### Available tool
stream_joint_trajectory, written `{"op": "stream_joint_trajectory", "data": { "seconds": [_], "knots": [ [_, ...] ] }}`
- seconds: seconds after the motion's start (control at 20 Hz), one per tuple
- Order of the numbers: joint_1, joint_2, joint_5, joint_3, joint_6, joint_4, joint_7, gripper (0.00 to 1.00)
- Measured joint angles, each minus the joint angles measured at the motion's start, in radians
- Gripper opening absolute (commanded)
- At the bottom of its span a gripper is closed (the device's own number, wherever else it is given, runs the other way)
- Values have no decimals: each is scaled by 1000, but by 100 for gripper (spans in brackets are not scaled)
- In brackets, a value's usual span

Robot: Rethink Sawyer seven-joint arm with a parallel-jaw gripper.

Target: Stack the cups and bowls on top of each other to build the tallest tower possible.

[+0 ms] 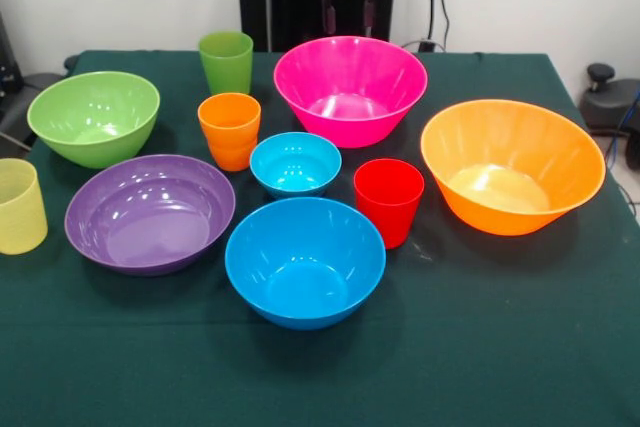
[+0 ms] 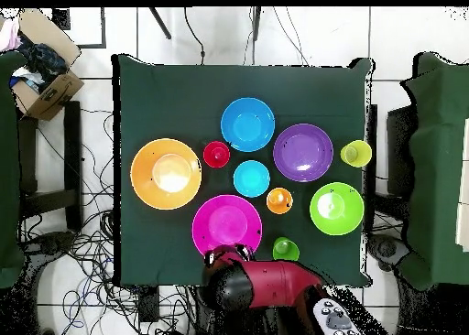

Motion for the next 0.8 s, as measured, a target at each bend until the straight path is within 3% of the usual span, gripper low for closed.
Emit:
{"op": "stream_joint_trajectory", "data": {
  "seconds": [0.4, 0.8],
  "knots": [
    [-45, 6, -3, 27, 0, -11, 0, 100],
    [-157, 20, -48, 176, 39, -79, 0, 100]
  ]
}}
